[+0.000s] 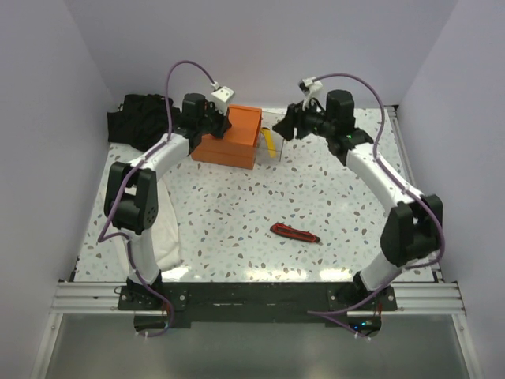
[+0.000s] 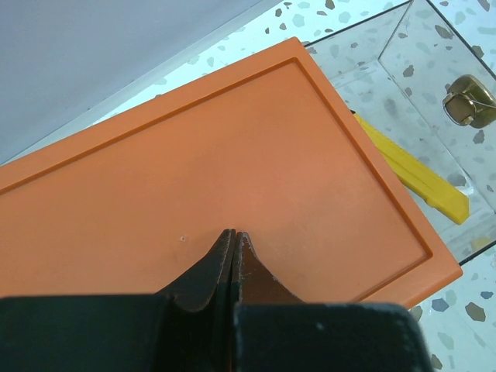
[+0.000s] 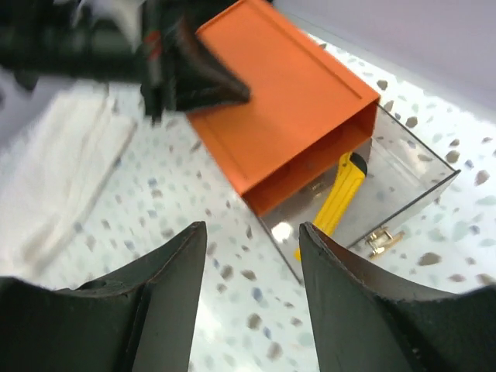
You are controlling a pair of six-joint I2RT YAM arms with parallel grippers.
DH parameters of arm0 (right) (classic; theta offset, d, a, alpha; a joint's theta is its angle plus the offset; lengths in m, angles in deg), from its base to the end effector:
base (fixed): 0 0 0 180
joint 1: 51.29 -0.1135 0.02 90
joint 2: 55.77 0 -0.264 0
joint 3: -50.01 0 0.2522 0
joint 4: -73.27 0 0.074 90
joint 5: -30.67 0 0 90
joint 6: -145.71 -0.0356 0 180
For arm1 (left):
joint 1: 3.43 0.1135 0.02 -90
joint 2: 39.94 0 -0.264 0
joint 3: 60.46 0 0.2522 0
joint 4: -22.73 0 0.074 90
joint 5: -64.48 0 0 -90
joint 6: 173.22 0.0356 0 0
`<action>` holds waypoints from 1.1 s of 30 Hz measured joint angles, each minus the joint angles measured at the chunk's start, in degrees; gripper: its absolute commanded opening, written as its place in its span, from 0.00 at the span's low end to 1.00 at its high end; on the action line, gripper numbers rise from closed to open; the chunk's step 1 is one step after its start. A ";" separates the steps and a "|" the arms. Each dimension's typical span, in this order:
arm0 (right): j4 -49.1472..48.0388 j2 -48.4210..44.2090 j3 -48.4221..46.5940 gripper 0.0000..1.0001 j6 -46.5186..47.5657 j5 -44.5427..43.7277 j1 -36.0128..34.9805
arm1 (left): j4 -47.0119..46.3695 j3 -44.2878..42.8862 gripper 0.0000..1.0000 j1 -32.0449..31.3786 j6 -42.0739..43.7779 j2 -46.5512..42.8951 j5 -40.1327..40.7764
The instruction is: Sort the tools into containers
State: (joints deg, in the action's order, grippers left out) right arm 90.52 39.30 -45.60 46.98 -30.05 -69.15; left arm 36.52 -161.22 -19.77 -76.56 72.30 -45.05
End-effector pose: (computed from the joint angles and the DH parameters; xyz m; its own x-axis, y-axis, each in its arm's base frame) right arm 0.3717 0.1381 0.3486 -0.3788 0.0170 -0.9253 -0.6636 0.6920 0.2844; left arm 0.4422 -0.1421 0.2618 -0.3425 0.2143 -0.9148 0.5990 0.7999 -0.0369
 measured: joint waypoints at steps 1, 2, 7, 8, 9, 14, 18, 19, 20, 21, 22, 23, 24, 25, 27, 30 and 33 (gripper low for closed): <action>0.17 -3.39 3.26 0.57 5.90 1.90 0.00 | -0.02 0.00 0.00 0.00 0.00 0.00 0.00; 1.36 -6.64 6.54 0.58 11.47 3.52 -0.02 | -0.02 0.00 0.00 0.00 -0.02 0.00 0.02; 12.39 -14.12 20.20 0.69 41.86 8.04 -0.83 | -0.04 0.00 0.00 0.00 -0.33 0.02 0.09; 15.45 -13.73 21.79 0.71 46.84 8.24 -1.05 | -0.07 0.00 0.00 0.00 -0.50 0.02 0.09; 18.32 -12.98 22.60 0.72 50.58 8.52 -1.22 | -0.07 0.00 0.00 0.00 -0.66 0.02 0.09; 39.23 -2.25 16.63 0.98 68.37 10.40 -2.62 | 0.04 -0.13 0.00 0.00 -2.23 0.02 0.50; 50.58 7.10 9.25 0.99 76.94 10.27 -5.11 | 1.40 -0.90 0.00 0.00 -3.87 0.04 0.94; 52.00 7.48 9.35 0.99 77.92 9.57 -6.08 | 2.05 -1.29 0.00 0.00 -4.44 0.09 0.96; 53.22 7.34 9.88 0.99 78.62 8.96 -7.13 | 2.80 -1.84 0.00 0.00 -4.98 0.24 0.98; 54.01 6.84 10.49 0.99 78.97 8.63 -8.22 | 3.61 -2.34 0.00 0.00 -5.73 0.39 0.98; 54.58 6.23 11.13 0.99 79.19 7.98 -9.46 | 4.13 -2.71 0.00 0.00 -6.38 0.48 0.92; 55.08 5.77 11.41 0.99 79.23 7.52 -10.27 | 4.46 -2.80 0.00 0.02 -7.15 0.48 0.85; 55.52 5.25 11.63 0.99 79.03 7.15 -11.15 | 4.59 -2.80 0.00 0.02 -7.87 0.48 0.63; 55.69 4.79 11.82 0.99 78.73 6.64 -12.00 | 4.61 -2.80 0.00 0.00 -8.72 0.48 0.33; 55.45 3.87 12.44 0.99 77.96 5.51 -13.05 | 4.72 -2.80 0.00 0.00 -10.19 0.48 -0.22; 53.66 2.91 14.99 0.99 75.49 2.14 -14.60 | 4.94 -2.80 0.00 -0.04 -12.15 0.46 -1.07; 51.04 2.91 17.22 0.99 72.13 -1.40 -15.91 | 5.53 -2.80 0.00 -0.11 -12.68 0.15 -1.18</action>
State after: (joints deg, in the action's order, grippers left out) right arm 141.56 42.21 -28.37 119.11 -31.45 -85.06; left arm 42.05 -164.02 -19.88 -89.24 72.46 -46.23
